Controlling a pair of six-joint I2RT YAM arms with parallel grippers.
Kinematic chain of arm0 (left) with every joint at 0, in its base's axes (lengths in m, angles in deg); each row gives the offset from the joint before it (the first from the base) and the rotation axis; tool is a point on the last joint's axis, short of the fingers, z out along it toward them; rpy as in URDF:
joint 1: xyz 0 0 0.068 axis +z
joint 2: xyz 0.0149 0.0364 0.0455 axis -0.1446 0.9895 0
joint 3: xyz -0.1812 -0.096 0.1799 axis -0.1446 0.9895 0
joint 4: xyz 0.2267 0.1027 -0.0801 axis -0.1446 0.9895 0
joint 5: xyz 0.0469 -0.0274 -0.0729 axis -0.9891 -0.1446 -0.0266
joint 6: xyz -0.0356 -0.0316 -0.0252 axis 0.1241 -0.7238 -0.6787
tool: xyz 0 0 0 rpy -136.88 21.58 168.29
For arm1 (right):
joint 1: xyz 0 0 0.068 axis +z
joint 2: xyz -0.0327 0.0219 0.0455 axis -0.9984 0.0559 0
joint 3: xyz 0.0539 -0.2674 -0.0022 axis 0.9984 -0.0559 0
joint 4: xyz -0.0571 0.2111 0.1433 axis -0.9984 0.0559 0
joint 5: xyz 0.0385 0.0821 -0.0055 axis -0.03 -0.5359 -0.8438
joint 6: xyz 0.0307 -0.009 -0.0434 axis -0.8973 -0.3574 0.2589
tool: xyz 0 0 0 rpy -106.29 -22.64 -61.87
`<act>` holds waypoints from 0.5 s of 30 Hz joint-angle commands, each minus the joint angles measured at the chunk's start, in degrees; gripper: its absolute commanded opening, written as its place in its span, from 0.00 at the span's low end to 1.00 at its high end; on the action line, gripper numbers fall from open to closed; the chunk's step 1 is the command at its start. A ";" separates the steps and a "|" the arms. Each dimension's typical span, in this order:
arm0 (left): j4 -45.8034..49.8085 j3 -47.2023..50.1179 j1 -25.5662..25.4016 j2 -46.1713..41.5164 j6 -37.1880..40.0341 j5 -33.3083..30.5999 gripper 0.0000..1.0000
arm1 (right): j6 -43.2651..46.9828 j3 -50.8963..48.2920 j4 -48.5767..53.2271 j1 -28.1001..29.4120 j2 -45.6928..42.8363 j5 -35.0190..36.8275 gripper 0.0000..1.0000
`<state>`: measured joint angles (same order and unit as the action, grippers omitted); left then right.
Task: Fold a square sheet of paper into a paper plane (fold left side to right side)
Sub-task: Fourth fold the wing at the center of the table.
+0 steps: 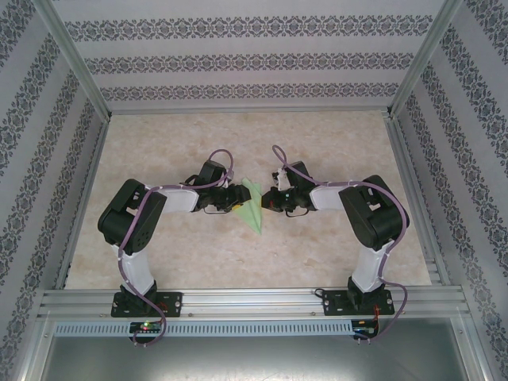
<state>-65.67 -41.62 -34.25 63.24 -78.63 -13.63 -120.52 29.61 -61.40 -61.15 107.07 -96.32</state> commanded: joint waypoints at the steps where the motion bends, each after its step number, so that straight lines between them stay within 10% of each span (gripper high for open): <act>1: 3.08 0.00 -0.94 2.09 0.64 -2.21 0.47 | 1.83 1.46 2.10 0.45 1.42 1.80 0.00; 15: 4.68 -1.29 -0.93 0.17 2.05 -1.63 0.49 | 3.37 1.88 6.38 1.95 3.36 3.51 0.00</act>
<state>-65.30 -41.99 -34.49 63.24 -78.52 -13.78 -118.62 31.47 -58.41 -60.67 108.27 -95.20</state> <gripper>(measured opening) 0.490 0.050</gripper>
